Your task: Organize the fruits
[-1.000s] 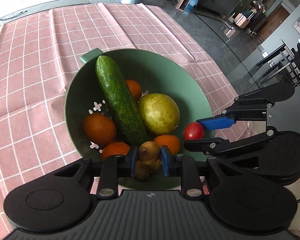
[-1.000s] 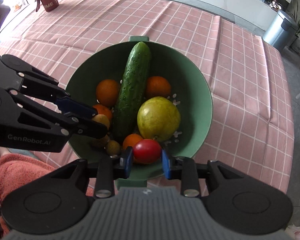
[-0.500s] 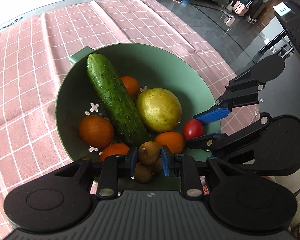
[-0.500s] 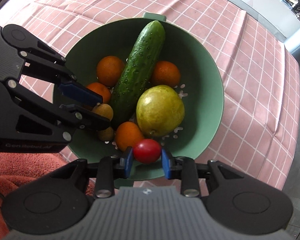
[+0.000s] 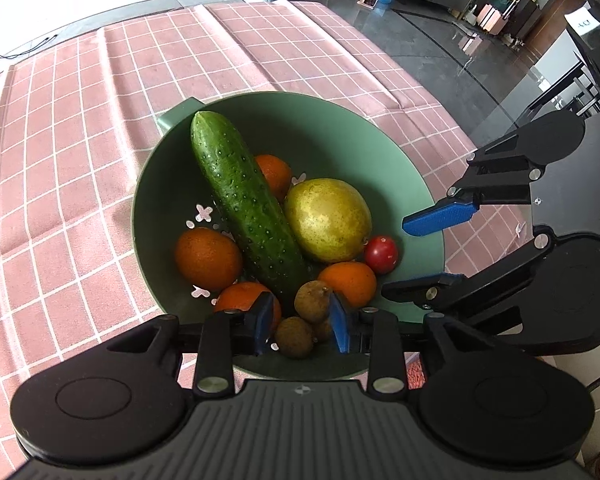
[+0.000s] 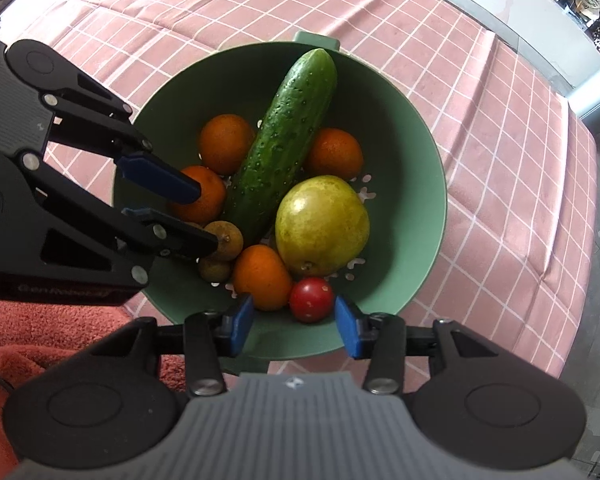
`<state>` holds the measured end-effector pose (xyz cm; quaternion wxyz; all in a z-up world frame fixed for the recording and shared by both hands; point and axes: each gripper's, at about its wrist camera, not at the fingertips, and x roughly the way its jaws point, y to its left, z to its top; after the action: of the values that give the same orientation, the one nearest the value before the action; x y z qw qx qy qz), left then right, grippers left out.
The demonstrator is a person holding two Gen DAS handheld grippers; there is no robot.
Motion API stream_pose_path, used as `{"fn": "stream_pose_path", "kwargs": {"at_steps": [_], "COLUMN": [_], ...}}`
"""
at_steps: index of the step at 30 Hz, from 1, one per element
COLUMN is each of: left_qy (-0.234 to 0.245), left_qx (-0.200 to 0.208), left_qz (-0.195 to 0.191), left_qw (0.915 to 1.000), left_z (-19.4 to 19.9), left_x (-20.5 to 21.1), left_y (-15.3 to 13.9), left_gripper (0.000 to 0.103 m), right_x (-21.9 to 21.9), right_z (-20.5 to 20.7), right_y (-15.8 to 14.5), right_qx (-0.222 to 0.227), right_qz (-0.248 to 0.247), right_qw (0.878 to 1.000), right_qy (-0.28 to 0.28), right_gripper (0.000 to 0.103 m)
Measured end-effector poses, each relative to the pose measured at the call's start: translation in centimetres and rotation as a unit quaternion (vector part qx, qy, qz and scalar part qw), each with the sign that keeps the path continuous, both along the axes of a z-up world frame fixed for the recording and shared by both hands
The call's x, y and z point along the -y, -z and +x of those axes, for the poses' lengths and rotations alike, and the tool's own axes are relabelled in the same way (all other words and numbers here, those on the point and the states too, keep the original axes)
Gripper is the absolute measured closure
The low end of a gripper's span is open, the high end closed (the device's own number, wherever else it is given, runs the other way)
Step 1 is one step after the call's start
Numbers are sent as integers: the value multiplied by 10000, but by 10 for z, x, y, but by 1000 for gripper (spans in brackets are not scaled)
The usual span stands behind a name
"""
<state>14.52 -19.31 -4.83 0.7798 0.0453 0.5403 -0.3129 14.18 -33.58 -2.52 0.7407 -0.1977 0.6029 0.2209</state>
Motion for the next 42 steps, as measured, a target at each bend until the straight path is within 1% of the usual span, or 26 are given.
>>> {"fn": "stream_pose_path", "kwargs": {"at_steps": [3, 5, 7, 10, 14, 15, 17, 20, 23, 25, 27, 29, 31, 33, 35, 37, 39, 42], "left_qy": [-80, -161, -255, -431, -624, -672, -822, -1121, -1395, -1499, -1581, -1597, -1663, -1723, -1774, -1805, -1857, -1895], "left_qx": [298, 603, 968, 1460, 2163, 2286, 2508, 2818, 3088, 3204, 3337, 3472, 3561, 3578, 3526, 3428, 3249, 2999], "left_qz": [-22, -9, 4, 49, 248, 285, 308, 335, 300, 264, 283, 308, 339, 346, 325, 331, 391, 516], "left_qw": [9995, 9981, 9950, 9883, 9740, 9708, 9641, 9523, 9404, 9350, 9289, 9236, 9189, 9171, 9182, 9213, 9265, 9336], "left_z": [-6, -13, -22, -35, -56, -60, -66, -78, -90, -97, -104, -110, -113, -114, -115, -112, -112, -109], "left_x": [-10, -20, -31, -45, -59, -62, -71, -85, -96, -101, -103, -103, -103, -101, -102, -101, -102, -103], "left_y": [-15, -28, -42, -64, -89, -94, -106, -115, -122, -123, -122, -120, -117, -113, -106, -99, -87, -70], "left_gripper": [64, 64, 64, 63, 60, 57, 54, 44, 36, 30, 24, 20, 19, 19, 18, 18, 18, 18], "right_x": [1, 1, 1, 1, -4, -5, -9, -14, -25, -27, -32, -38, -43, -51, -58, -65, -69, -73], "right_z": [-6, -11, -17, -30, -48, -54, -66, -87, -101, -115, -127, -142, -154, -165, -175, -181, -183, -180], "right_y": [-12, -26, -43, -70, -101, -108, -121, -136, -137, -133, -130, -127, -121, -115, -108, -98, -90, -76], "right_qx": [124, 295, 526, 944, 1337, 1452, 1698, 2089, 2517, 2807, 3074, 3307, 3462, 3578, 3668, 3709, 3705, 3633], "right_qz": [66, 128, 259, 567, 1068, 1173, 1326, 1564, 1745, 1847, 1828, 1852, 1844, 1817, 1763, 1659, 1598, 1494], "right_qw": [9999, 9993, 9974, 9910, 9771, 9726, 9629, 9462, 9257, 9097, 8963, 8819, 8711, 8640, 8598, 8586, 8584, 8624], "right_qy": [78, 209, 409, 758, 1266, 1384, 1625, 1913, 2219, 2440, 2622, 2802, 2955, 3043, 3085, 3127, 3168, 3193], "right_gripper": [60, 58, 48, 46, 45, 45, 41, 36, 30, 30, 27, 25, 24, 22, 20, 20, 20, 19]}}
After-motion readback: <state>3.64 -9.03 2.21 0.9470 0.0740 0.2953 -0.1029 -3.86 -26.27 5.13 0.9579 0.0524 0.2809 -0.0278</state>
